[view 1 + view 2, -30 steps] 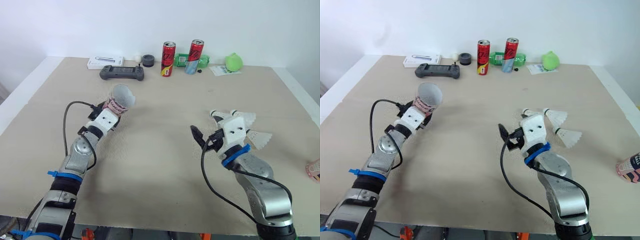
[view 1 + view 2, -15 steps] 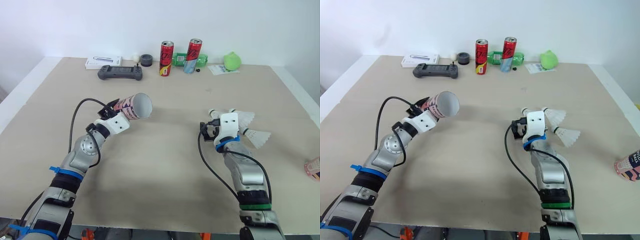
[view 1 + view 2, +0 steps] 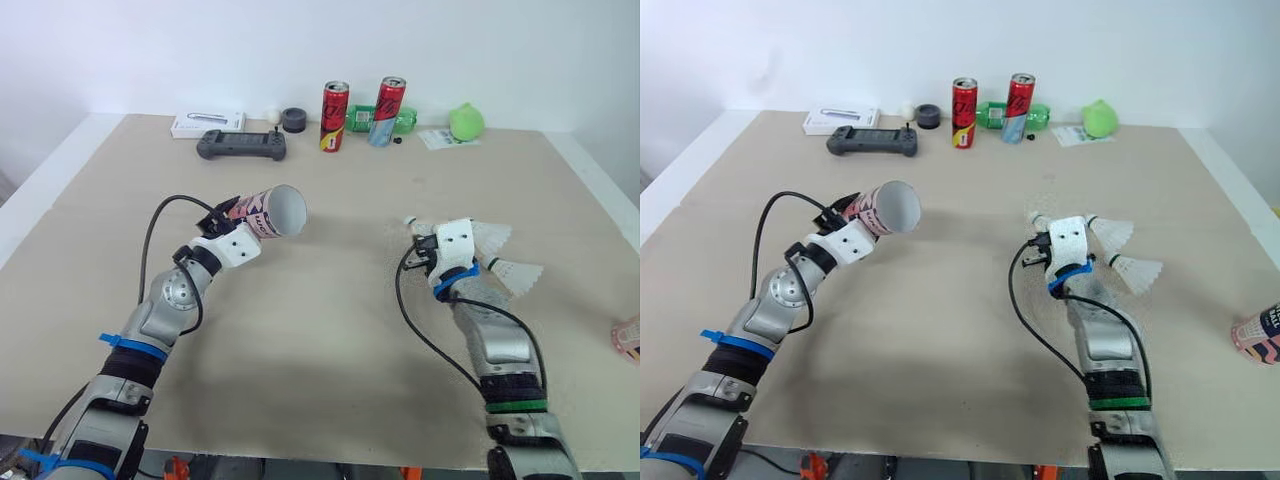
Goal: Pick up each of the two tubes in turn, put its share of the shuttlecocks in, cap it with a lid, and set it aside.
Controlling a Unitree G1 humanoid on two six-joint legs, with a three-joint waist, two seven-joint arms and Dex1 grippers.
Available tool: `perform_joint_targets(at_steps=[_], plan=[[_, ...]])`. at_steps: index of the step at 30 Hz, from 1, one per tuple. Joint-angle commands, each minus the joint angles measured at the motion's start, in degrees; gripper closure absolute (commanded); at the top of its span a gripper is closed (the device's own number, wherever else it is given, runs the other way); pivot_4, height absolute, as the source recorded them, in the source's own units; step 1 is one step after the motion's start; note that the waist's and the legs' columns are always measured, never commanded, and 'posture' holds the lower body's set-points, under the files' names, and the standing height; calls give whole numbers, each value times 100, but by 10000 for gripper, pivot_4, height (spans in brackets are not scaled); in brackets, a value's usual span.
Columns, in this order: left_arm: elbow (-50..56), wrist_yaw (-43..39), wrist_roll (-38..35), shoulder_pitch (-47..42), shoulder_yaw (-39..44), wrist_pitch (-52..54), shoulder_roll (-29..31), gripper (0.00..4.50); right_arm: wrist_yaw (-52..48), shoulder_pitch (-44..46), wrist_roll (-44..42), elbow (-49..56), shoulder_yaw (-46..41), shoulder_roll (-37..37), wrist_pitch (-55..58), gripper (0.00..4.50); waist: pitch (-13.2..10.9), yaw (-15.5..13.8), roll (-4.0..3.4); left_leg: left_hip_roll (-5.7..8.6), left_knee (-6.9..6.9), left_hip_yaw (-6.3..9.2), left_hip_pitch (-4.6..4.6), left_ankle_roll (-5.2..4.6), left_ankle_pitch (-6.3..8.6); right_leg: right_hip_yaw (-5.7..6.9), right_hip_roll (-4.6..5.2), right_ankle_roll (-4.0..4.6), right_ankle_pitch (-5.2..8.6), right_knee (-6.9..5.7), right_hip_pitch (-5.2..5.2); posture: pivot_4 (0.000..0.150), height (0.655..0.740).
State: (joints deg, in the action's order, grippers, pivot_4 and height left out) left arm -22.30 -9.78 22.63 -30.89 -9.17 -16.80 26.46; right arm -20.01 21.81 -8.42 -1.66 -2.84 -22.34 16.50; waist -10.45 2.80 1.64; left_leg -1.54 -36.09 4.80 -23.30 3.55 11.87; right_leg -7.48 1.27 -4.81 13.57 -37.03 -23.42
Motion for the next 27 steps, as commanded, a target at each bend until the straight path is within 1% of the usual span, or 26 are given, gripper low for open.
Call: perform_joint_targets(at_steps=[1, 4, 8, 9, 11, 12, 14, 18, 21, 23, 24, 26, 27], plan=[[219, -68, 72, -80, -20, 220, 6, 12503, -1319, -118, -1088, 1796, -28, -385, -41, 44470, -1, 3, -2, 0, 3, 3, -2, -1, 0, 0, 0, -5, 3, 0, -1, 1500, 7400], [212, -96, 152, -140, -63, 316, 5, 12503, -1675, -29, -1239, 2447, 137, -743, 320, 44470, -1, 5, -1, 0, 4, 6, 0, -2, 1, 2, -1, -5, 3, 0, 1, 1500, 7400], [184, -109, 184, -194, -125, 364, -23, 12503, -1786, 228, -794, 2652, 760, -919, 449, 44470, 0, 0, 0, 0, -5, 6, 4, -4, -2, 5, -1, -11, 6, 0, 5, 1500, 7400], [179, -110, 190, -205, -140, 367, -37, 12503, -1795, 318, -651, 2630, 962, -891, 436, 44470, -1, 0, -1, -1, -7, 4, 4, -6, -4, 5, -1, -11, 3, -1, 4, 1500, 7400], [194, -123, 196, -230, -176, 339, -72, 12503, -1650, 591, 61, 2317, 1567, -804, 276, 44470, -1, 5, -1, -2, -9, 1, 6, -8, -8, 5, -2, -14, -3, -2, 1, 1500, 7400], [206, -130, 202, -238, -191, 319, -80, 12503, -1563, 703, 219, 2164, 1715, -682, 242, 44470, -1, 9, -1, -3, -9, 0, 6, -7, -11, 5, -2, -16, -6, -2, 0, 1500, 7400], [221, -139, 216, -242, -207, 319, -88, 12503, -1442, 874, 335, 2010, 1782, -480, 219, 44470, -1, -2, 0, -6, -10, -1, 8, -7, -14, 6, -4, -17, -10, -2, 0, 1500, 7400], [259, -145, 242, -227, -225, 333, -99, 12503, -1594, 994, 295, 2149, 1814, -311, 248, 44470, -1, -5, 0, -3, -10, 1, -1, -8, -15, 5, -2, -16, -10, -1, -1, 1500, 7400], [266, -141, 255, -227, -230, 334, -98, 12503, -1802, 880, 16, 2429, 1743, -305, 417, 34841, -1, -6, 0, 0, -8, 2, -3, -8, -14, 5, 1, -15, -11, 0, 0, 1500, 7400], [270, -130, 271, -223, -229, 338, -92, 12503, -1845, 776, -166, 2605, 1605, -299, 511, 23816, -1, -6, 0, -1, -6, 5, -3, -8, -14, 5, 0, -14, -10, -1, -1, 1500, 7400], [272, -126, 281, -221, -231, 342, -90, 12503, -1793, 724, -284, 2675, 1484, -256, 574, 20788, -1, -5, 0, -1, -6, 6, -3, -8, -14, 5, -1, -14, -10, -1, -1, 1500, 7400], [286, -126, 290, -211, -230, 346, -86, 12503, -1641, 596, -537, 2824, 1180, -175, 777, 10926, 0, -6, 0, -1, -6, 6, -2, -9, -14, 6, -1, -16, -9, -1, 0, 1500, 7400], [293, -130, 289, -207, -224, 348, -83, 12503, -1474, 502, -634, 2876, 918, -129, 889, 4983, 0, -6, 0, -1, -7, 6, -2, -8, -14, 6, -1, -16, -9, -1, 1, 1500, 7400]])
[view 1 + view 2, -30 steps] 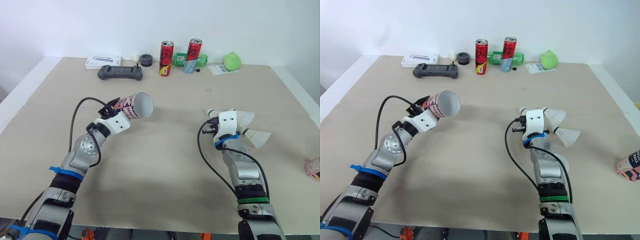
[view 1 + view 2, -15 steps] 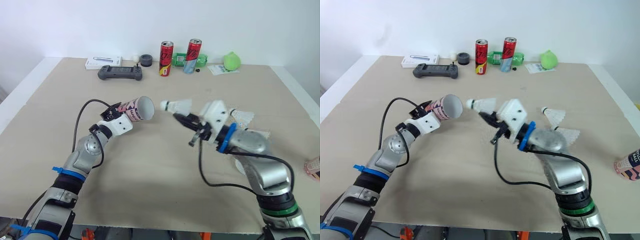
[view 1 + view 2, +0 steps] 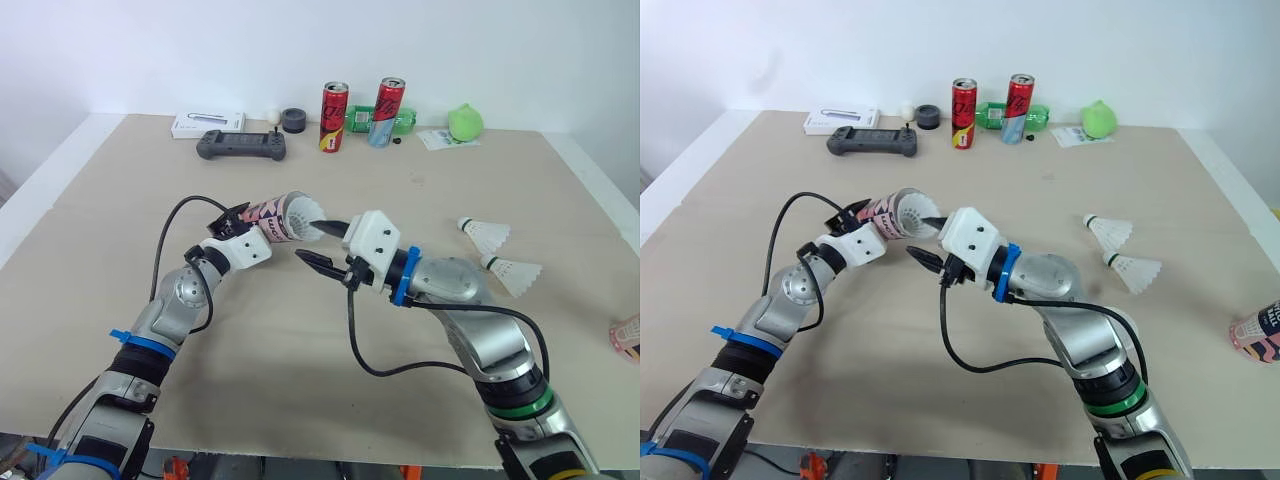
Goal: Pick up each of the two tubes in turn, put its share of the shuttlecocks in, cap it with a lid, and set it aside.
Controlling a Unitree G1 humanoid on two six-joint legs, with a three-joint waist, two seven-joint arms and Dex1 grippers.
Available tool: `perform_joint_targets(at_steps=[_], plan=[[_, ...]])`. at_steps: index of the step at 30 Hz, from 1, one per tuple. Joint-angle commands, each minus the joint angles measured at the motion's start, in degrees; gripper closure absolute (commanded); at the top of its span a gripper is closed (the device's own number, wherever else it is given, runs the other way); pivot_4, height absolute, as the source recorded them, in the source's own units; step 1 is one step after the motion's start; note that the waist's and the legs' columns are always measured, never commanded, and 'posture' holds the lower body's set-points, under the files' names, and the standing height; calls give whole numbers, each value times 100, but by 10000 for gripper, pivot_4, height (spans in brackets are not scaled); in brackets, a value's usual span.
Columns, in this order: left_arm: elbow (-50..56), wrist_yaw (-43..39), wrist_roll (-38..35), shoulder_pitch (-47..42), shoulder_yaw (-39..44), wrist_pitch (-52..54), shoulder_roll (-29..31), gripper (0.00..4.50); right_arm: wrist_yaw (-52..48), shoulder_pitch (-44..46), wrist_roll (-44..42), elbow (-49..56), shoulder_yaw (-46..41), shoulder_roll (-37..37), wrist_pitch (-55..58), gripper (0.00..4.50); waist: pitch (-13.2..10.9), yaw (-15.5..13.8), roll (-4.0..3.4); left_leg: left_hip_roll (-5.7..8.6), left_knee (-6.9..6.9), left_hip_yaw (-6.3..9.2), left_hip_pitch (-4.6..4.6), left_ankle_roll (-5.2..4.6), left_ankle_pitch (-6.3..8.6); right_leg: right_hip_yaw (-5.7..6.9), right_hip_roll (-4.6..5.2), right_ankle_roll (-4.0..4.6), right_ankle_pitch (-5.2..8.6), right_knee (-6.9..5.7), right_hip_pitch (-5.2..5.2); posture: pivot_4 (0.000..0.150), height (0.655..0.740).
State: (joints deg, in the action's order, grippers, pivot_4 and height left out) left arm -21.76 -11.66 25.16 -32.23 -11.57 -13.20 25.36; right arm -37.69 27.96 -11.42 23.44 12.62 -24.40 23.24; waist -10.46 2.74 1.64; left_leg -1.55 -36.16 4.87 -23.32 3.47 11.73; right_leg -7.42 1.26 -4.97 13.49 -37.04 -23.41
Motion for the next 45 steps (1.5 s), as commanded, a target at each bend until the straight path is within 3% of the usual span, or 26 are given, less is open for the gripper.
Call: perform_joint_targets(at_steps=[1, 7, 15, 21, 30, 33, 39, 45], plan=[[245, 54, 37, -69, 22, -13, 31, 12503, 506, -205, -362, 379, -904, 119, 273, 1353, 0, 0, 0, 0, -3, -1, 0, 0, 0, 0, 0, 1, -1, 0, 1, 1500, 7400], [241, 30, 5, -48, 52, -31, 59, 12503, 1913, -1143, 66, 170, -2709, 51, 414, 1353, 1, -38, 2, 3, -6, 0, -2, 0, 0, 0, 3, 1, -1, 0, 4, 1500, 7400], [-9, -10, 128, -233, -144, -318, 102, 12503, 2183, -2741, -430, 479, -4354, 44, 780, 1353, 2, -6, -3, 4, 21, -2, 7, -1, 0, -5, 3, 4, 5, 0, 0, 1500, 7400], [-230, -4, 112, -385, -240, -449, 48, 12503, 2227, -3160, -570, 364, -4388, 53, 1124, 1353, 3, 16, -6, 1, 16, -15, 20, -14, -9, -9, 2, -9, -2, 0, 4, 1500, 7400], [-228, -13, 62, -355, -230, -468, 43, 12503, 2113, -2403, -357, -982, -3810, -88, 586, 1353, 3, 2, -8, 1, 16, -19, 20, -24, -19, -11, 2, -10, -13, 0, 3, 1500, 7400], [-152, -12, 50, -294, -200, -438, 87, 12503, 2121, -2264, -359, -1179, -3756, -126, 474, 14033, 4, 0, -10, 3, 22, -16, 11, -23, -18, -12, 3, -11, -5, 1, 1, 1500, 7400], [-48, -12, 56, -224, -186, -386, 126, 12503, 2275, -2190, -280, -1407, -3809, -150, 367, 43899, 4, 0, -10, 7, 28, -13, 9, -23, -17, -13, 4, -12, 0, 2, 1, 1500, 7400], [-114, -24, 154, -315, -260, -284, 113, 12503, 1104, -2853, -1555, -76, -4463, -698, 712, 43899, 3, -7, -18, 11, 28, -12, 8, -23, -17, -14, 7, -15, 2, 2, 2, 1500, 7400]])
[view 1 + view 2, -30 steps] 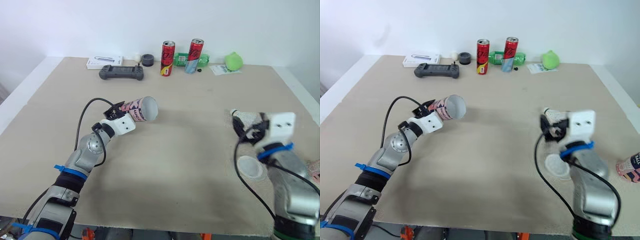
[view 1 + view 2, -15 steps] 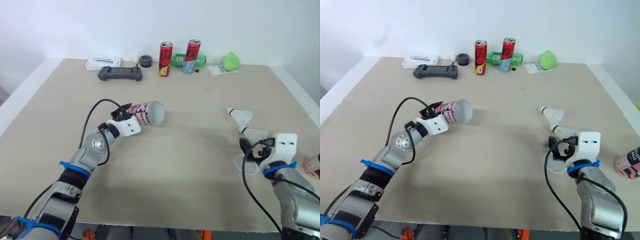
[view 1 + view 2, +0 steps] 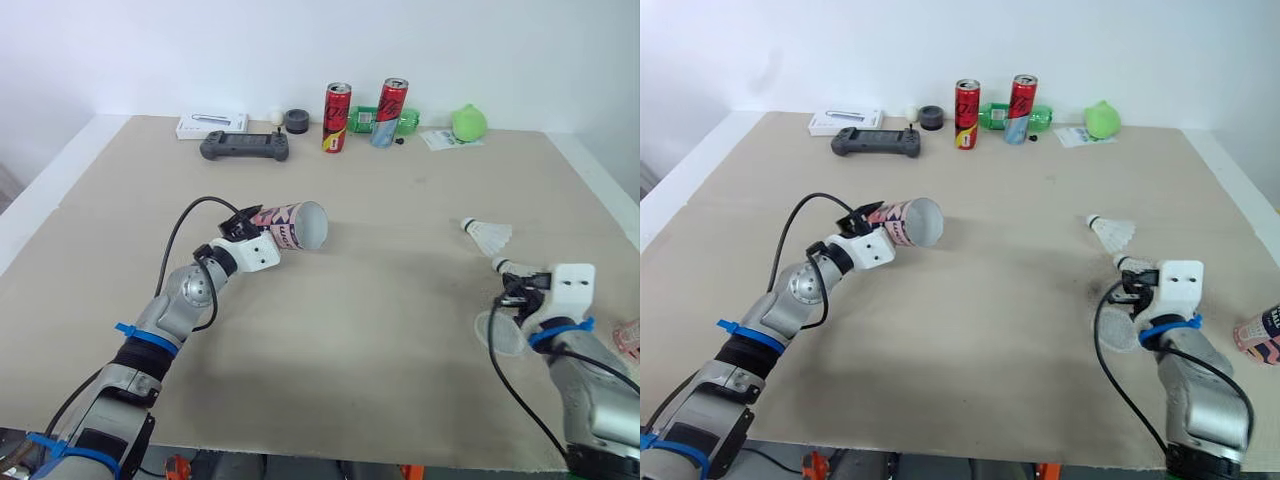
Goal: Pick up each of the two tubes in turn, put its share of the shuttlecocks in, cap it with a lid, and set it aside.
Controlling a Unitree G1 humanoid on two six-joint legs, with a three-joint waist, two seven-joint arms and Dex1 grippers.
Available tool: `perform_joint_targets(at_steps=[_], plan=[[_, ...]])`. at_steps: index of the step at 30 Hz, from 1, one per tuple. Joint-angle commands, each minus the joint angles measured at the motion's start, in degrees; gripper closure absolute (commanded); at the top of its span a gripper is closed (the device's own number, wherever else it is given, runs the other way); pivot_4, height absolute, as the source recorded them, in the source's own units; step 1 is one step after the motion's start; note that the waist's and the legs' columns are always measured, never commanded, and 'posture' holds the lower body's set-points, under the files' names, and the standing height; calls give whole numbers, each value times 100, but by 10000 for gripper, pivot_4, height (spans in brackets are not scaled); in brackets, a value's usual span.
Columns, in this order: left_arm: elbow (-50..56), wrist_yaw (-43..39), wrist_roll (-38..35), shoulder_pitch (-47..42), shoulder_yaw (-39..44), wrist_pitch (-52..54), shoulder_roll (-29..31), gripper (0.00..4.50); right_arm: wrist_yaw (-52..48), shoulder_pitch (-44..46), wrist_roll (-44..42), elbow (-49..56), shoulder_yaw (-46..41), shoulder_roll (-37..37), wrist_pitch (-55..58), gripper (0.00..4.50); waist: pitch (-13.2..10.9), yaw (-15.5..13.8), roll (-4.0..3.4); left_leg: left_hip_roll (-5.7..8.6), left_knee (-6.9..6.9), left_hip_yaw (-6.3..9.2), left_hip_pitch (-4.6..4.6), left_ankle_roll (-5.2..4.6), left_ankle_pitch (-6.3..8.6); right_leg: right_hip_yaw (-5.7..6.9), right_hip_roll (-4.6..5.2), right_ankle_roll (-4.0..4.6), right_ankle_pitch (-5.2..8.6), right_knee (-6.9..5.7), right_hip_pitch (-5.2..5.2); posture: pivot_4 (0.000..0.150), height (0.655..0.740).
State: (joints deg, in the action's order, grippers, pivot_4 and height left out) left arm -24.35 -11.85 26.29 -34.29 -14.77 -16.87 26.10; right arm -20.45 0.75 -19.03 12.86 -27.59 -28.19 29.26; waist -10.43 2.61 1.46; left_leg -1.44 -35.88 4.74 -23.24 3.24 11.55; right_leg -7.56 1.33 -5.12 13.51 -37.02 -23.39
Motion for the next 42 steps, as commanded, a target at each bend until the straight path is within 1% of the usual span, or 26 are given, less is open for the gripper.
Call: perform_joint_targets(at_steps=[1, 3, 5, 9, 12, 15, 21, 22, 24, 26, 27, 28, 29, 31, 32, 35, 38, 42], plan=[[121, -27, 65, -129, 28, 120, 33, 12503, -796, -150, -1038, 1236, -437, -376, 118, 43899, 0, 15, 0, 0, 0, 0, -1, 0, 0, -1, 0, -1, 0, 1, 0, 1500, 7400], [74, -95, 123, -160, -56, 213, 4, 12503, -1046, -30, -1480, 1761, -183, -516, 285, 43899, 0, 55, 2, -3, -1, -1, 3, 0, 0, -2, -2, -3, 0, 0, 0, 1500, 7400], [67, -153, 167, -177, -123, 309, -47, 12503, -1076, 275, -1600, 2192, 371, -668, 509, 43899, -1, 112, 2, -9, -1, -1, 12, 0, 0, 0, -8, -7, -4, -1, 1, 1500, 7400], [106, -235, 219, -199, -189, 517, -121, 12503, -850, 1027, -1126, 2510, 1645, -761, 669, 43899, -2, 146, 5, -15, -2, 2, 15, -17, -12, 3, -17, -15, -18, -2, 1, 1500, 7400], [132, -258, 238, -204, -198, 659, -152, 12503, -693, 1609, -603, 2366, 2612, -600, 612, 43899, -2, 148, 5, -14, -7, 1, 9, -13, -16, 1, -15, -14, -22, -1, 0, 1500, 7400], [229, -265, 235, -163, -188, 730, -153, 12503, -673, 1893, 54, 2023, 3395, -531, 387, 43899, -1, 148, 7, -12, -5, 1, 4, -13, -16, 1, -13, -12, -21, 0, -3, 1500, 7400], [332, -267, 230, -98, -186, 796, -152, 12503, -801, 2182, 622, 1587, 4092, -249, 16, 43899, -1, 143, 7, -9, 2, 3, -4, -11, -14, 2, -10, -5, -13, 0, -8, 1500, 7400], [344, -264, 225, -90, -187, 800, -156, 12503, -823, 2225, 651, 1536, 4137, -193, -3, 41445, -1, 143, 8, -9, 2, 3, -4, -11, -14, 2, -11, -5, -14, 0, -8, 1500, 7400], [358, -261, 221, -85, -193, 810, -163, 12503, -864, 2256, 609, 1482, 4109, -70, -7, 34370, -1, 145, 8, -10, 1, 4, -2, -11, -14, 3, -11, -5, -15, -1, -7, 1500, 7400], [365, -258, 208, -79, -192, 811, -171, 12503, -892, 2234, 330, 1572, 3845, 97, 52, 25826, -1, 145, 8, -10, 0, 5, -1, -11, -14, 4, -11, -5, -17, -1, -6, 1500, 7400], [361, -256, 201, -77, -191, 807, -175, 12503, -874, 2175, 115, 1665, 3618, 197, 91, 21146, -1, 145, 8, -10, 0, 5, 0, -11, -14, 4, -12, -5, -17, -2, -6, 1500, 7400], [359, -255, 196, -74, -191, 805, -177, 12503, -853, 2096, -77, 1755, 3389, 247, 155, 15279, -1, 145, 8, -10, 0, 6, -1, -11, -14, 4, -12, -5, -17, -2, -6, 1500, 7400], [358, -255, 195, -73, -191, 804, -178, 12503, -842, 2042, -193, 1813, 3241, 279, 207, 10043, -1, 144, 8, -10, -1, 6, -1, -11, -14, 4, -11, -5, -17, -2, -6, 1500, 7400], [361, -248, 187, -65, -179, 801, -176, 12503, -627, 1789, -312, 1808, 2647, 300, 184, 495, 0, 128, 9, -10, 0, 8, -4, -11, -14, 4, -11, -5, -17, -1, -4, 1500, 7400], [361, -243, 177, -60, -171, 801, -178, 12503, -438, 1671, -287, 1697, 2295, 312, 136, 495, 0, 116, 9, -8, 0, 9, -5, -11, -14, 4, -9, -5, -17, -1, -4, 1500, 7400], [355, -243, 158, -59, -165, 790, -184, 12503, 166, 1410, 354, 1078, 1659, 100, -99, 495, 0, 64, 9, -3, -2, 7, -4, -11, -14, 4, -3, -4, -17, -1, -3, 1500, 7400], [336, -255, 141, -78, -173, 768, -199, 12503, 815, 1498, 651, 298, 1118, 121, -183, 495, 0, 58, 8, -2, -4, 3, 0, -11, -15, 3, -3, 1, -22, -1, -4, 1500, 7400], [323, -282, 122, -89, -186, 731, -211, 12503, 1232, 1748, 789, -493, 846, 174, -218, 495, 0, 77, 6, -8, 1, 1, 8, -14, -17, 3, -8, 3, -25, -4, -6, 1500, 7400]])
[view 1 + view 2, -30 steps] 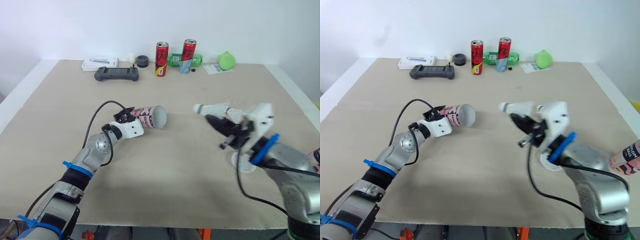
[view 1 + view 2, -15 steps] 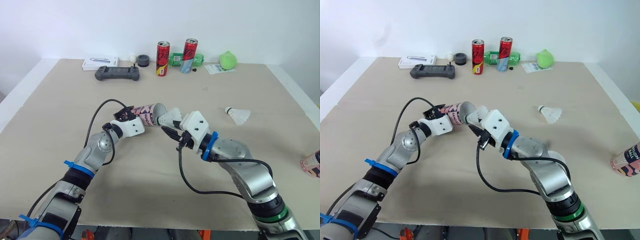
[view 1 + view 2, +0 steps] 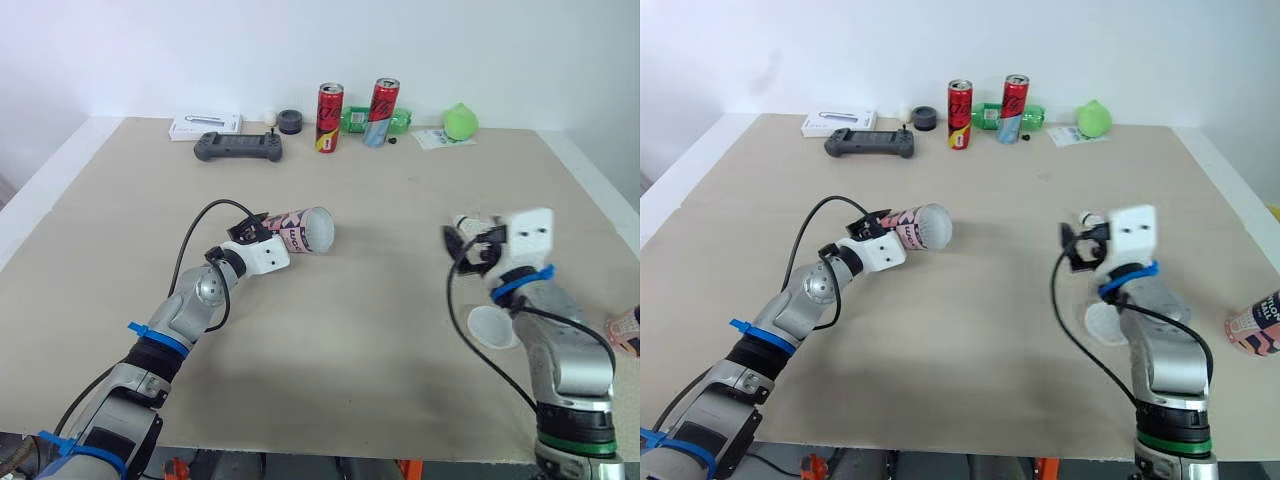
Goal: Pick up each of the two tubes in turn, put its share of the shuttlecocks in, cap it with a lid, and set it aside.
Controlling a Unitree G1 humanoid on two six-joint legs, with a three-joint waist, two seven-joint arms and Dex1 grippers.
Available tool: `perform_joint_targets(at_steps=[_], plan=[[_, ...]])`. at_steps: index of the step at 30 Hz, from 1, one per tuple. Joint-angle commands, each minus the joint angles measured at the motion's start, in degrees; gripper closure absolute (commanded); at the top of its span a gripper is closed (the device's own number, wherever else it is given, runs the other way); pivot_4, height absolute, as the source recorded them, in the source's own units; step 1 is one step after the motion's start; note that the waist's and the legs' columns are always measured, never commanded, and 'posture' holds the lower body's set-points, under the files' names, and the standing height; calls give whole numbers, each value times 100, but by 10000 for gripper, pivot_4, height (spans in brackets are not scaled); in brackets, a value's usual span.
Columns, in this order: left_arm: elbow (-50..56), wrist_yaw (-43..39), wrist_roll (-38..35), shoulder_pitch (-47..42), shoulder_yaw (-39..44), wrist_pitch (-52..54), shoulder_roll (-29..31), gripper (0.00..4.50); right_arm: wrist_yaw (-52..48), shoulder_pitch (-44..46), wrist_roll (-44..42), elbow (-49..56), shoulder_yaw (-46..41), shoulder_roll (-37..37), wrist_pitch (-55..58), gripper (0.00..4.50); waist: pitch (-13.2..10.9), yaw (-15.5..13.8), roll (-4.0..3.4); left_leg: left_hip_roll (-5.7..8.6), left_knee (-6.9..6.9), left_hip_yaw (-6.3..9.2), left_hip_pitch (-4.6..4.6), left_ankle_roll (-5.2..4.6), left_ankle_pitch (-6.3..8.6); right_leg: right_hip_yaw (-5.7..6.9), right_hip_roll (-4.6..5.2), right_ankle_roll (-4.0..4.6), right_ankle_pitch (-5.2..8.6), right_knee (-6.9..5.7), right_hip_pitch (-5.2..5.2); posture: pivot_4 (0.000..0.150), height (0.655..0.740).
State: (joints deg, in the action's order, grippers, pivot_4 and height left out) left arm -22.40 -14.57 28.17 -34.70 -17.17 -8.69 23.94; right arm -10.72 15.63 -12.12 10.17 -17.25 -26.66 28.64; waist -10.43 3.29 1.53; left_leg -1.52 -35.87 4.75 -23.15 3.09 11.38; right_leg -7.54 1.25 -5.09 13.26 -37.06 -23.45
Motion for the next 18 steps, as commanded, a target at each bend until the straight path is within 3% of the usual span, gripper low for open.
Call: perform_joint_targets(at_steps=[1, 11, 14, 18], plan=[[122, -13, -68, -51, 54, -94, 4, 12503, 323, 346, 132, -441, -204, 33, -220, 495, 1, 10, -1, -1, 1, -1, 1, 0, 0, 0, 0, 0, 0, 0, 0, 1500, 7400], [241, -41, -71, 8, 108, -57, 25, 12503, 308, 1584, 237, -2867, 95, 382, -1054, 495, 0, 90, -3, 2, 2, -3, -2, -1, -1, -6, 1, -1, -2, 1, 4, 1500, 7400], [317, -32, -76, 51, 133, -17, 27, 12503, 347, 1769, 299, -3288, 127, 413, -1353, 7396, 0, 98, -4, 4, 2, -2, -4, -1, -1, -6, 2, 0, -2, 1, 3, 1500, 7400], [411, -33, -77, 116, 152, 20, 31, 12503, 331, 1838, 347, -3518, 163, 396, -1571, 27166, 0, 100, -4, 5, 4, -2, -4, -1, -1, -7, 3, 0, -2, 2, 3, 1500, 7400]])
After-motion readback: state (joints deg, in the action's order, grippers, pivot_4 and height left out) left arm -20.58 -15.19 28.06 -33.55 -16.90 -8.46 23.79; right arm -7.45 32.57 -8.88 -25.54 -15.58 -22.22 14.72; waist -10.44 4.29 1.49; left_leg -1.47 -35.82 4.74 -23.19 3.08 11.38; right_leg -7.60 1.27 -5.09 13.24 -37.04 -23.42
